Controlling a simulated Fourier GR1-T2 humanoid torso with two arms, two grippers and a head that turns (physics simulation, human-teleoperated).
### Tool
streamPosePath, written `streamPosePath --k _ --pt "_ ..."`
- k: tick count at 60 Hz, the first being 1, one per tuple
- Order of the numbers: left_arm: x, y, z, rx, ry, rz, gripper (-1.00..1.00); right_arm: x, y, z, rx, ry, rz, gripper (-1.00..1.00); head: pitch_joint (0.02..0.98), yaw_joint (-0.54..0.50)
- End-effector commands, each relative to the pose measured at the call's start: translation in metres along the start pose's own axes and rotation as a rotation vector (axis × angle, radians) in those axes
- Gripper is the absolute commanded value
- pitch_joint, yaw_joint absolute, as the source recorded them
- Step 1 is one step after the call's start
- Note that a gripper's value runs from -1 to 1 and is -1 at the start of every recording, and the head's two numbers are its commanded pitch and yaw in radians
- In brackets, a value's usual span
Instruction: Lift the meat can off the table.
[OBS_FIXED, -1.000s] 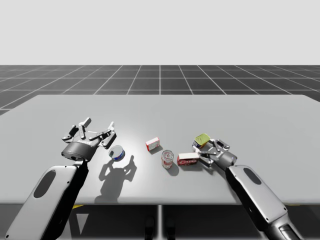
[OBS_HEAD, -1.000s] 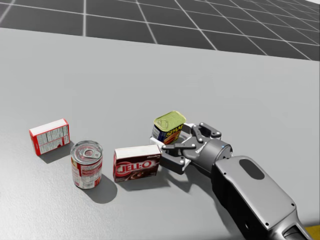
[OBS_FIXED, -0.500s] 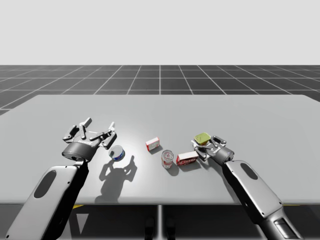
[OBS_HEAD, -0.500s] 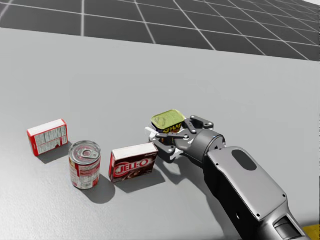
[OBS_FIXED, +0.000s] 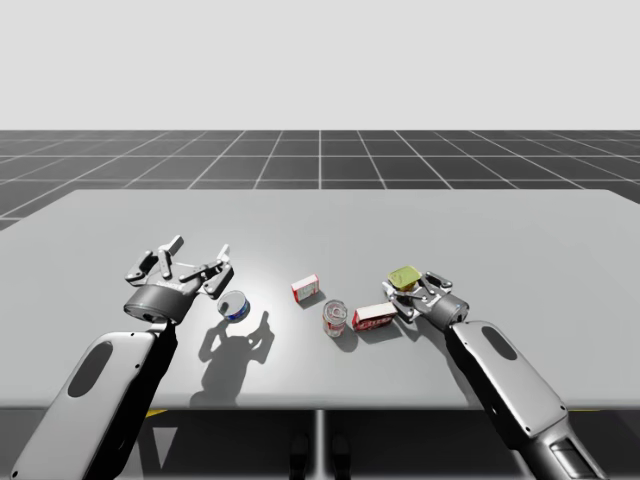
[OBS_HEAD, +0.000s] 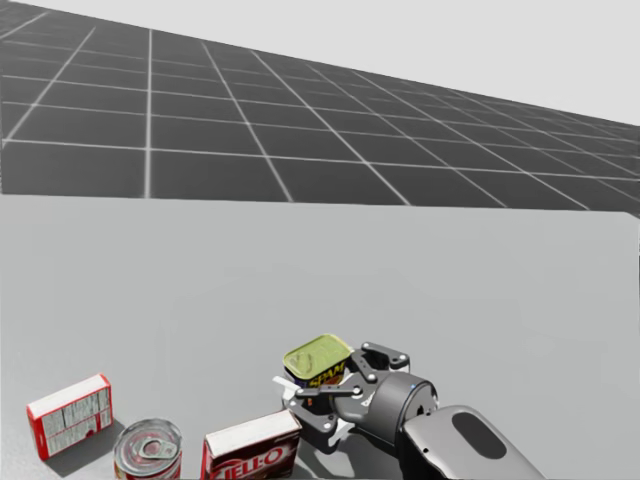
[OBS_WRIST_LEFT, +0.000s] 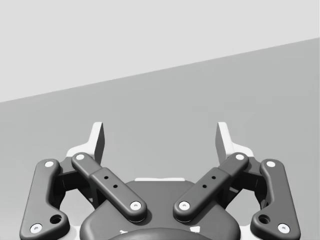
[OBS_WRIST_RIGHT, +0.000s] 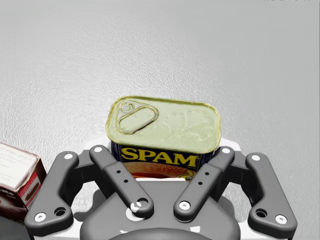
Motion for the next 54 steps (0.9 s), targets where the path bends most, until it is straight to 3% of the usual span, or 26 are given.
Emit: streamPosePath --k 1,14,21,34,37,54 --pt "0.0 0.0 0.0 0.001 0.0 -0.001 -1.0 -0.013 -0.009 0.002 -0.108 0.03 -0.016 1.0 0.476 -0.35" --pt "0.0 0.001 0.0 0.004 -0.003 0.0 -1.0 -0.009 -0.012 0.004 -0.129 0.009 -0.017 1.0 0.418 -0.34" --pt "0.0 0.001 0.0 0.005 -0.003 0.002 -1.0 0.008 -0.017 0.013 -0.157 -0.06 -0.016 1.0 0.412 -0.33" --pt "0.0 0.002 -0.001 0.006 -0.003 0.0 -1.0 0.044 -0.024 0.026 -0.215 -0.151 0.039 1.0 0.41 -0.33" --pt "-0.001 0.002 -0.001 0.007 -0.002 -0.003 -1.0 0.051 -0.025 0.026 -0.232 -0.176 0.063 1.0 0.409 -0.33" --pt "0.0 0.002 -0.001 0.009 -0.003 -0.002 -1.0 0.104 -0.02 0.032 -0.273 -0.281 0.115 1.0 0.412 -0.33"
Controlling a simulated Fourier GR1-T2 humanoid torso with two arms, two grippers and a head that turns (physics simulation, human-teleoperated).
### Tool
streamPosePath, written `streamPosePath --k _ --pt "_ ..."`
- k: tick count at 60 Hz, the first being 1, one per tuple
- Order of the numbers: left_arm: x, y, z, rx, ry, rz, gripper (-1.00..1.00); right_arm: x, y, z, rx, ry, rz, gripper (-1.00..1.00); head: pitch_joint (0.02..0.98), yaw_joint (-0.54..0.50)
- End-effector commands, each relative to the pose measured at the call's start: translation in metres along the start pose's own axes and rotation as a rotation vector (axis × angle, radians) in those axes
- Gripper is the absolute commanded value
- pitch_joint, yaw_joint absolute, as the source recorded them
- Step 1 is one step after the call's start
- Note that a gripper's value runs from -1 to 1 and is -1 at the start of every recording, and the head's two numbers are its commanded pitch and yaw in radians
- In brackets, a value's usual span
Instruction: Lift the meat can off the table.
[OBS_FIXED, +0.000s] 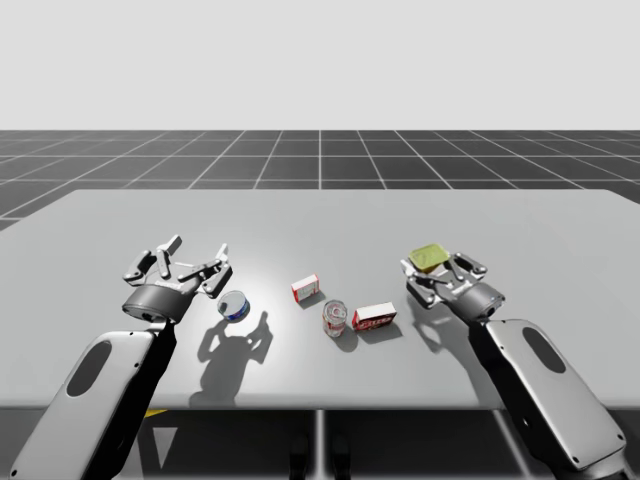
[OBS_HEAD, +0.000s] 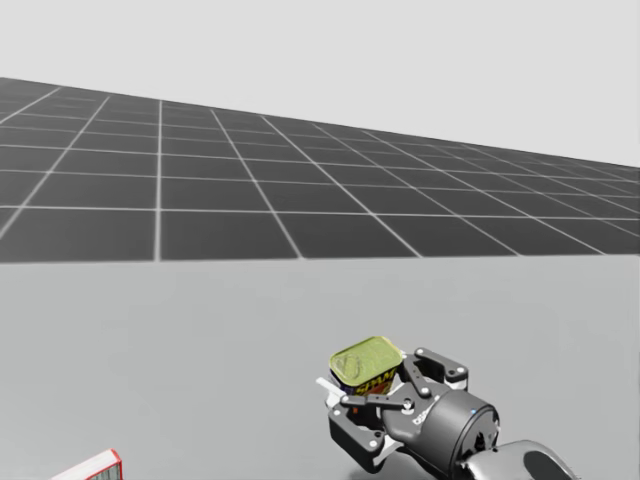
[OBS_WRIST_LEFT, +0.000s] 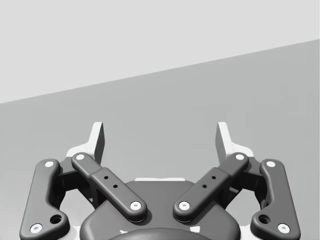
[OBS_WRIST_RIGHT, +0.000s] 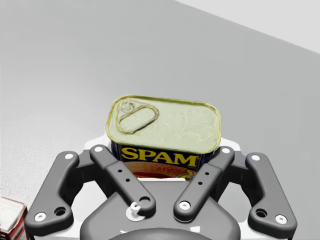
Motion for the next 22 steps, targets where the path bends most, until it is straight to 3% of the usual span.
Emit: streamPosePath --k 1,12,20,22 --pt "0.0 0.0 0.0 0.001 -0.001 0.0 -1.0 0.055 -0.014 -0.011 -0.139 -0.126 0.041 1.0 0.412 -0.33" --pt "0.0 0.001 0.0 0.002 -0.002 0.001 -1.0 0.094 -0.012 -0.01 -0.182 -0.21 0.063 1.0 0.413 -0.33" --pt "0.0 0.001 0.0 0.002 -0.002 0.0 -1.0 0.115 -0.011 -0.012 -0.232 -0.271 0.112 1.0 0.415 -0.33" --pt "0.0 0.001 0.0 0.002 -0.002 -0.001 -1.0 0.121 -0.011 -0.012 -0.243 -0.291 0.136 1.0 0.414 -0.33"
